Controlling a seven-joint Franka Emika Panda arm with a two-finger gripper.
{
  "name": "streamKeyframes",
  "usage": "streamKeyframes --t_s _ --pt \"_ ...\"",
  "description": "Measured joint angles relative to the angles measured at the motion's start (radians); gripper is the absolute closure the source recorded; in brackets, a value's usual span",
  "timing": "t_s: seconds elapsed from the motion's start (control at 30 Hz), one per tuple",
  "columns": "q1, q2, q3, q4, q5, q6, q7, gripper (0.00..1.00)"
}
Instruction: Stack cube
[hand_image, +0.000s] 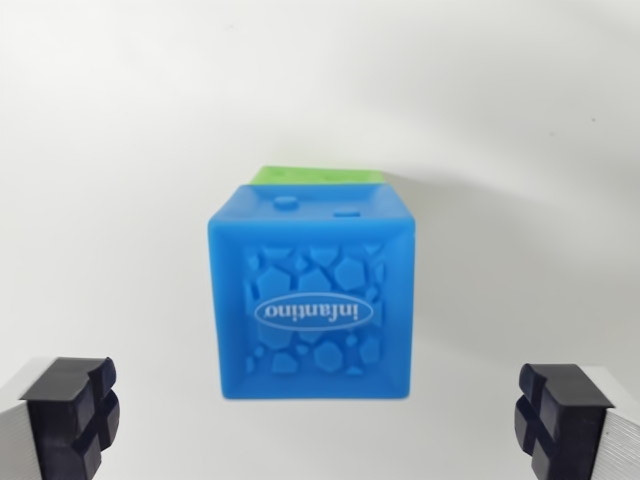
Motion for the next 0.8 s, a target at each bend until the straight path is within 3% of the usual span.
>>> streamKeyframes --t_s 0.8 --pt "0.000 -0.173 -0.001 0.046 -0.005 -0.219 0.002 0.00"
